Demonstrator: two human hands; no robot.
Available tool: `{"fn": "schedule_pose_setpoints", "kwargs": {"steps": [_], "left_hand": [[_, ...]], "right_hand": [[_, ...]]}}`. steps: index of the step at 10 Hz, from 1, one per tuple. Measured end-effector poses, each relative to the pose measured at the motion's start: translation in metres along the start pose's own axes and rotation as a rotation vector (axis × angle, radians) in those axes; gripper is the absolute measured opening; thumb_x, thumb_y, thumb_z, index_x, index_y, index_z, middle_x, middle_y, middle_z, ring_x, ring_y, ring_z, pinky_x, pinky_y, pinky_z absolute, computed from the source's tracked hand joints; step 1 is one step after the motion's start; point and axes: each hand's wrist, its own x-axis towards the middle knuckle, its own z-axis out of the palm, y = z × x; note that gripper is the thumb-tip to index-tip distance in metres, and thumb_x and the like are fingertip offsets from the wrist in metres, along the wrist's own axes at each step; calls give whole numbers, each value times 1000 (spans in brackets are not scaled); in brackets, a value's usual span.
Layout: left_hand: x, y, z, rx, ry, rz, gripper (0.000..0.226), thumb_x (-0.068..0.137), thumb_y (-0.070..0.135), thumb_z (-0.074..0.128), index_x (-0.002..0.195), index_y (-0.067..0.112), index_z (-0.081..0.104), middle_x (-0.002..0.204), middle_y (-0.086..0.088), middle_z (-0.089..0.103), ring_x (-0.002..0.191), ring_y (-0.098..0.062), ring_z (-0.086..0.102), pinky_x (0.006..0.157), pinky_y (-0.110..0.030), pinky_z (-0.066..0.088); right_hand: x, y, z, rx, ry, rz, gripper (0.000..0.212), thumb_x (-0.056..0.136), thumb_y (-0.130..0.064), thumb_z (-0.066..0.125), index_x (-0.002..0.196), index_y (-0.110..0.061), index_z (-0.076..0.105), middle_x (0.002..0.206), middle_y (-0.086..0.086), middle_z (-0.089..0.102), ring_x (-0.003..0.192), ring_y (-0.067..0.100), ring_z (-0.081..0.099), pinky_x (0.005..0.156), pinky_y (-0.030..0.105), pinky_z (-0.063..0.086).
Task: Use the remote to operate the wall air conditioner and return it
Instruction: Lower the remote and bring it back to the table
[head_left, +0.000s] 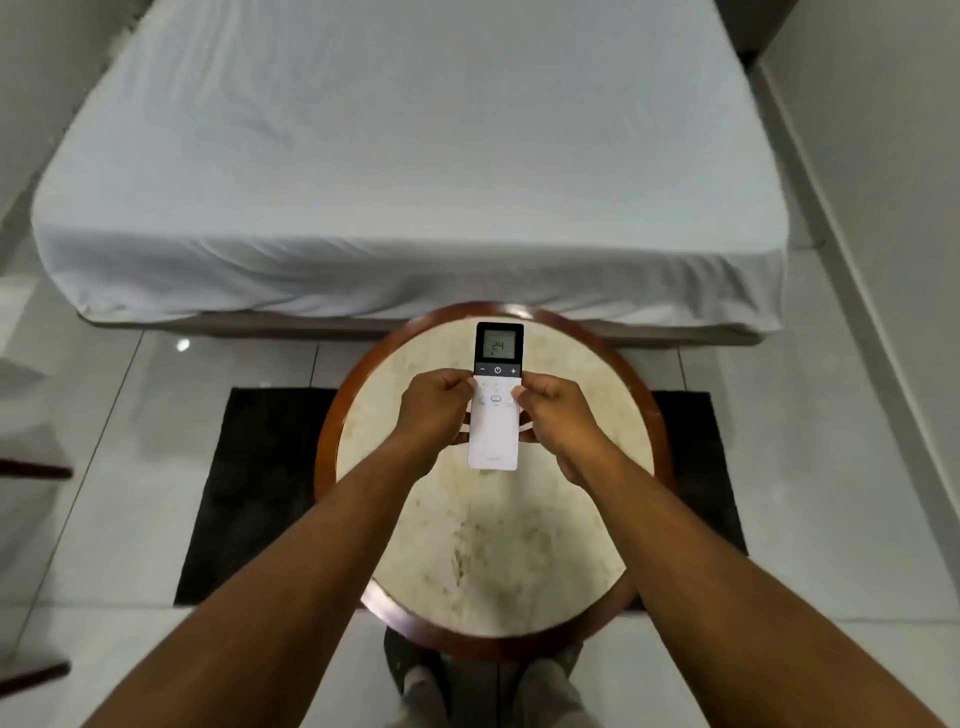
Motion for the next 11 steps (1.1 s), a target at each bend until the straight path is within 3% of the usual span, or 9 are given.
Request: {"fn": "schedule_pose_setpoints", "kwargs": {"steps": [1, 2, 3, 4, 6, 8, 9, 10, 11], "left_hand": [[13, -47, 6, 12, 24, -81, 26, 95, 15, 47, 89, 26, 70, 101, -6, 72, 82, -28, 70, 62, -35, 58], [33, -113, 22, 36, 71, -162, 32, 93, 15, 51, 74, 34, 68, 99, -6, 74, 81, -25, 70, 62, -35, 58], [41, -147, 29, 40, 97, -205, 32, 91, 14, 52, 71, 33, 68, 97, -7, 74, 84, -28, 69, 72, -44, 60], [53, -190, 40, 77, 106, -262, 28, 91, 16, 53, 74, 31, 68, 98, -8, 73, 89, -32, 69, 81, -52, 57], [62, -225, 48, 92, 132, -283, 20, 90, 20, 54, 83, 27, 71, 94, -4, 74, 85, -26, 70, 78, -51, 58], [68, -230, 50, 97, 170, -253, 20, 88, 21, 58, 72, 29, 67, 89, -6, 74, 81, -28, 70, 75, -52, 59], [67, -228, 47, 104, 179, -224, 16, 88, 20, 57, 80, 25, 70, 90, -6, 74, 82, -27, 70, 77, -51, 58], [65, -228, 44, 221, 125, -175, 19, 90, 19, 55, 98, 22, 72, 99, -3, 74, 85, -20, 67, 81, -42, 57], [63, -227, 37, 280, 107, -135, 23, 91, 19, 53, 105, 21, 71, 107, -3, 73, 91, -17, 65, 81, -33, 52]], "right_hand": [[12, 47, 14, -24, 9, 71, 31, 97, -7, 45, 115, -14, 69, 93, 2, 74, 66, 7, 68, 51, 17, 54], [36, 112, 31, -123, 87, 143, 26, 93, -6, 51, 109, -8, 72, 105, 14, 74, 87, 27, 70, 78, 42, 59], [44, 144, 39, -163, 139, 164, 23, 90, -7, 56, 105, -7, 74, 103, 15, 75, 91, 31, 70, 85, 49, 56], [51, 183, 50, -233, 174, 193, 21, 88, -9, 59, 102, -7, 75, 102, 12, 76, 87, 25, 69, 82, 43, 57], [65, 212, 56, -404, 138, 171, 21, 91, -12, 57, 100, -8, 76, 102, 10, 76, 82, 20, 66, 68, 27, 47], [71, 214, 58, -478, 183, 124, 21, 92, -14, 58, 100, -8, 76, 104, 10, 75, 87, 22, 67, 68, 25, 43], [69, 210, 59, -473, 188, 109, 22, 92, -15, 57, 102, -8, 75, 106, 9, 74, 90, 22, 67, 70, 25, 44], [68, 209, 59, -446, 176, 102, 20, 91, -13, 57, 92, -6, 76, 88, 4, 73, 76, 16, 62, 60, 21, 40], [68, 213, 54, -459, 183, 105, 27, 90, -12, 56, 66, -9, 66, 63, -1, 59, 58, 13, 49, 49, 20, 32]]}}
